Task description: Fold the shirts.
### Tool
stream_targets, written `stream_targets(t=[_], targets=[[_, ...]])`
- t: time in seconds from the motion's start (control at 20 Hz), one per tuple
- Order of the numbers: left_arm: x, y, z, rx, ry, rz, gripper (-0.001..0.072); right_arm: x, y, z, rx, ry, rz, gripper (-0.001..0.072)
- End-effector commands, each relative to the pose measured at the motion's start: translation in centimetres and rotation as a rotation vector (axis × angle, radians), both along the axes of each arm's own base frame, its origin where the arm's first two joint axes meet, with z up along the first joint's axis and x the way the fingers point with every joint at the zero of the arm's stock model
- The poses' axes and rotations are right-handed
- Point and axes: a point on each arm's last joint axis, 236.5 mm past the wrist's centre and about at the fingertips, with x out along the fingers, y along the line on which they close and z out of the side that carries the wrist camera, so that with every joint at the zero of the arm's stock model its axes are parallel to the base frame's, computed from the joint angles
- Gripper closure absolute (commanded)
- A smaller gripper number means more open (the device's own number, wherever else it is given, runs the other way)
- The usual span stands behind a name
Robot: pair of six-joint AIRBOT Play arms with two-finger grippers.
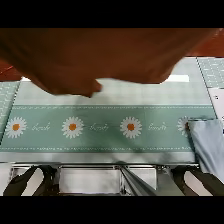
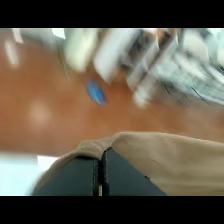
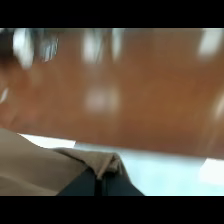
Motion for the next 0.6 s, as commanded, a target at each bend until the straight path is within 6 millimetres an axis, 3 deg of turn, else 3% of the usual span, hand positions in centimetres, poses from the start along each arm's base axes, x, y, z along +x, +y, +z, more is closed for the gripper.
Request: stream_targets(t=[0.0, 0.1, 0.3, 0.4, 0.55], targets=[[-8.0, 0.4, 10.0, 0.242, -0.261, 0.205, 0.0689, -7.7, 0.1, 7.5, -0.096, -0.215, -0.068, 0.069], [-12.8, 0.8, 11.9, 0.378, -0.33, 0.335, 0.069, -11.2, 0.7, 8.0, -0.119, -0.237, -0.073, 0.069], [-20.9, 1.4, 11.2, 0.47, -0.337, 0.422, 0.069, -16.3, 0.4, 6.5, -0.138, -0.181, -0.136, 0.069], [-22.6, 2.7, 9.4, 0.449, -0.271, 0.422, 0.0689, -17.6, 0.2, 5.3, -0.131, -0.133, -0.154, 0.069], [-21.9, 5.0, 5.3, 0.458, -0.09, 0.438, 0.0689, -18.1, 0.7, 3.4, -0.118, -0.051, -0.132, 0.069]])
